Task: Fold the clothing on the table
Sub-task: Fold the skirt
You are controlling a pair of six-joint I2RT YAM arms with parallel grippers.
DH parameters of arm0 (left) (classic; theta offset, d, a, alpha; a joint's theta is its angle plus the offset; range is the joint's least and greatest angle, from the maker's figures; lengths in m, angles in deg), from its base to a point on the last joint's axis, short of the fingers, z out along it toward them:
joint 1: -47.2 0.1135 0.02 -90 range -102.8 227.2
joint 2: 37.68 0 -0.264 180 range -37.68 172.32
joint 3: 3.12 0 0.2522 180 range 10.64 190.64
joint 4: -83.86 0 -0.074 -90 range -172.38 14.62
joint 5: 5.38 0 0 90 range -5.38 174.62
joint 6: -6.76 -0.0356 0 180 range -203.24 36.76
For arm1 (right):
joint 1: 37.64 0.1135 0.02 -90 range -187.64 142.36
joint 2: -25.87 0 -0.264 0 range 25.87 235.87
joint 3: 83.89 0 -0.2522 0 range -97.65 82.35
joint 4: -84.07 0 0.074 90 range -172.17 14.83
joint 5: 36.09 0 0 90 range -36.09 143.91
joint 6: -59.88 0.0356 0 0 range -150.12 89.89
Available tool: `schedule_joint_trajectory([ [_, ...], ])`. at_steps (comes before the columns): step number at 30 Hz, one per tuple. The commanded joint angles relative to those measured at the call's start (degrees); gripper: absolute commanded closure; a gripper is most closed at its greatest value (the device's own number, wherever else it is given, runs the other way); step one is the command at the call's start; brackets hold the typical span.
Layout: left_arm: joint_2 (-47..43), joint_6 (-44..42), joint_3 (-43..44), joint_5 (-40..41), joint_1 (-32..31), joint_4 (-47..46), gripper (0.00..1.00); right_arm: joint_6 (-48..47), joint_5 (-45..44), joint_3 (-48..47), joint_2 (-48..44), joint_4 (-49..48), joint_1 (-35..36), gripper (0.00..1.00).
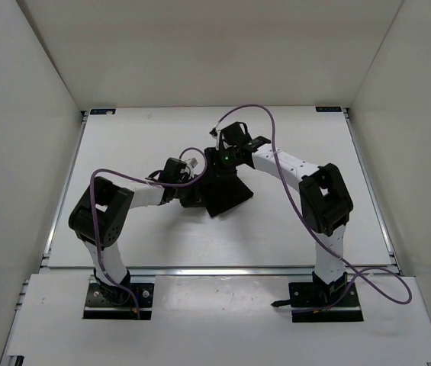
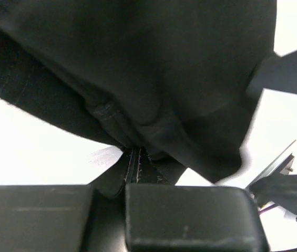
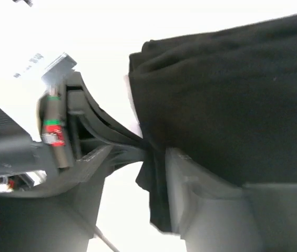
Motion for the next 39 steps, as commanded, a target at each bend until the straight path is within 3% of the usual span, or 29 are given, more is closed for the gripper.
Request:
schedule_joint_trajectory([
  [1,-0.2,-1.1,-0.9,1.2,0.7,2.2,1.0,0.5,-0.4,-3.7,-3.5,1.4,-1.6,0.48],
  [2,-0.6,-1.1,-1.0,1.0,1.0,2.3,1.0,0.5,-0.3,-3.6,-5.2,1.6,-2.3,0.41],
  [4,-2.1,-1.1,-1.5,1.3,1.4,2.2,1.0,0.4,-1.0,-2.5,-8.0,1.4,-3.6,0.38],
  [6,-3.6,-0.5,-2.1,1.1,2.2,1.8,0.99,0.2,-2.7,0.2,-11.6,-0.4,-4.7,0.41],
  [9,-8.6,-0.4,-2.4,1.3,4.1,3.6,0.89,-0.2,-3.4,7.8,-16.1,-4.2,-7.3,0.51],
  [11,-11.4,-1.5,-2.0,1.8,6.3,4.7,0.82,-0.6,-2.3,11.2,-15.6,-4.7,-8.5,0.76],
  [12,-13.4,-1.4,-1.4,2.3,7.0,5.4,0.72,-1.3,-1.8,12.4,-14.5,-4.7,-9.0,0.89],
  [14,-16.3,-1.2,-1.5,2.2,8.3,5.2,0.59,-2.5,-1.3,14.0,-12.9,-4.4,-8.4,1.0],
  [17,-19.0,-1.8,-0.9,3.9,9.6,5.7,0.3,-4.2,-1.3,16.4,-11.4,-6.7,-6.9,1.0],
  [18,-19.4,-1.8,-0.7,4.2,9.4,6.0,0.25,-4.6,-0.9,17.0,-10.2,-7.1,-6.6,0.99],
  [19,-20.2,-2.4,-0.6,5.2,9.6,6.5,0.1,-5.0,-0.6,17.3,-10.0,-7.8,-6.9,1.0],
  [20,-20.6,-3.1,-0.5,6.0,9.1,6.7,0.03,-5.1,0.1,17.6,-9.8,-7.7,-7.0,1.0],
  [22,-23.0,-4.9,-0.5,10.2,8.3,8.6,0.01,-5.0,1.5,18.8,-9.5,-10.1,-8.1,0.82],
  [24,-24.8,-6.2,-1.7,12.6,8.1,10.2,0.01,-5.4,2.8,20.6,-10.0,-12.0,-9.8,0.48],
  [25,-25.7,-6.6,-1.8,13.6,8.3,11.0,0.02,-5.7,3.0,21.1,-10.2,-12.8,-10.5,0.44],
  [27,-28.6,-6.5,-3.7,14.9,9.8,10.9,0.01,-6.3,6.0,23.0,-10.2,-14.7,-11.3,0.41],
  [34,-32.2,-8.3,-5.9,18.4,12.5,16.8,0.01,-5.7,10.1,25.5,-9.5,-19.2,-10.5,0.57],
  [37,-30.7,-9.2,-3.3,18.9,12.4,19.0,0.01,-5.6,10.0,23.0,-11.4,-17.1,-10.9,0.54],
  [39,-27.7,-9.8,-0.4,18.0,12.7,23.3,0.01,-5.0,11.0,22.3,-14.9,-17.6,-12.6,0.44],
])
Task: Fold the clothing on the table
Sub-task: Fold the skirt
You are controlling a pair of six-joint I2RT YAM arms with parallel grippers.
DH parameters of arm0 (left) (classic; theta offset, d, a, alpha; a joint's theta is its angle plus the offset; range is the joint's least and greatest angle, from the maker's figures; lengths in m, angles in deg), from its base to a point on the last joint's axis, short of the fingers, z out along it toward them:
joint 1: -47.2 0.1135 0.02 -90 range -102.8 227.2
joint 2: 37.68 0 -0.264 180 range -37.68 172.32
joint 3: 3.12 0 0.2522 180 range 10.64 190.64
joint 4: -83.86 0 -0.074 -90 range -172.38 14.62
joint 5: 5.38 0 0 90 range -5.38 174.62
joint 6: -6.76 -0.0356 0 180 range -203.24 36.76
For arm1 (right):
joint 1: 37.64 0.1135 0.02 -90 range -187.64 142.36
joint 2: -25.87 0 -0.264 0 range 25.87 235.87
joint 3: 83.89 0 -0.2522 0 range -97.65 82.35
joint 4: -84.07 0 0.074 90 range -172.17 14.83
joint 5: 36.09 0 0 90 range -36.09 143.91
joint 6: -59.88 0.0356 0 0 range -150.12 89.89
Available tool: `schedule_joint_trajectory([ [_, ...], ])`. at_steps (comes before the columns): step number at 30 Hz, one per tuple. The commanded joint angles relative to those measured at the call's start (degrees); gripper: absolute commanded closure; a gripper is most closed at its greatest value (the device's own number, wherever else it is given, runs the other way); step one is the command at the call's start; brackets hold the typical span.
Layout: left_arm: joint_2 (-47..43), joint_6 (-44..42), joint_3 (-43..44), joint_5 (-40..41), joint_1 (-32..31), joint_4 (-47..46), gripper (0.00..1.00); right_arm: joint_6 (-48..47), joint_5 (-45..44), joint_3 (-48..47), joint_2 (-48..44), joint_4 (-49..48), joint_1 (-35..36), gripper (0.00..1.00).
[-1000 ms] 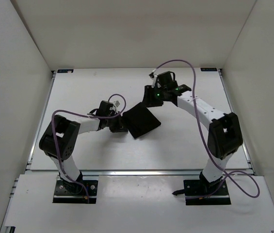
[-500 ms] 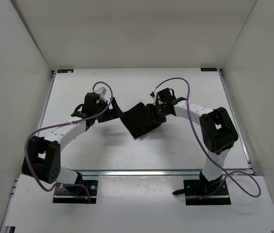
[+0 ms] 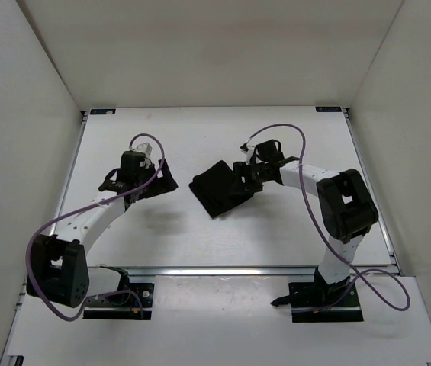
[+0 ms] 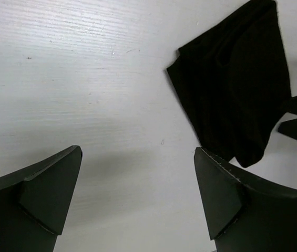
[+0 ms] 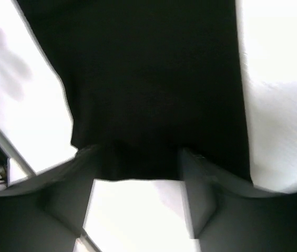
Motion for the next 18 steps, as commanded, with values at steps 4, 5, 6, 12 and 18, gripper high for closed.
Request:
schedule_joint_trajectory([
  [4,6.7,-4.2,10.1,3.9,-0.5,12.5,0.02,-0.2,2.2,-7.0,-8.2,0.7,-5.9,0.24],
  [5,7.1,-4.5,10.5,3.9,-0.4,12.9,0.01,-1.0,0.5,-8.2,-8.6,1.1,-6.6,0.23],
  [6,7.4,-4.7,10.5,3.4,-0.4,13.0,0.01,-2.9,-1.6,-9.5,-8.5,2.4,-6.6,0.2],
  [12,6.1,-5.7,9.3,4.0,0.3,11.9,0.01,-8.8,-10.4,-12.5,-4.6,10.5,-5.8,0.07],
  [18,8.0,-5.8,10.5,6.1,-0.7,16.3,0.02,-10.7,-12.7,-13.6,0.3,13.6,-4.2,0.03],
])
